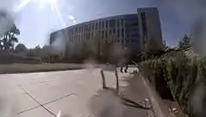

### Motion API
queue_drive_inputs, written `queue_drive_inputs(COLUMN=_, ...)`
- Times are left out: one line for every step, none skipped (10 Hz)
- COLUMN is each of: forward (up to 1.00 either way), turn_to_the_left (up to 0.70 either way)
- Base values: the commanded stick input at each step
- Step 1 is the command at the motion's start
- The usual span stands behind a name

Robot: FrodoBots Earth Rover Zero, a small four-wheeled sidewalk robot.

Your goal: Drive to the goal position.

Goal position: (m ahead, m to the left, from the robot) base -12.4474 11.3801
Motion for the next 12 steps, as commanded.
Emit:
queue_drive_inputs(forward=0.05, turn_to_the_left=0.0)
queue_drive_inputs(forward=0.05, turn_to_the_left=0.0)
queue_drive_inputs(forward=0.05, turn_to_the_left=0.0)
queue_drive_inputs(forward=0.05, turn_to_the_left=0.0)
queue_drive_inputs(forward=0.05, turn_to_the_left=0.0)
queue_drive_inputs(forward=0.05, turn_to_the_left=0.0)
queue_drive_inputs(forward=0.05, turn_to_the_left=0.0)
queue_drive_inputs(forward=0.05, turn_to_the_left=0.0)
queue_drive_inputs(forward=0.05, turn_to_the_left=0.0)
queue_drive_inputs(forward=0.06, turn_to_the_left=0.0)
queue_drive_inputs(forward=0.05, turn_to_the_left=0.0)
queue_drive_inputs(forward=0.05, turn_to_the_left=0.0)
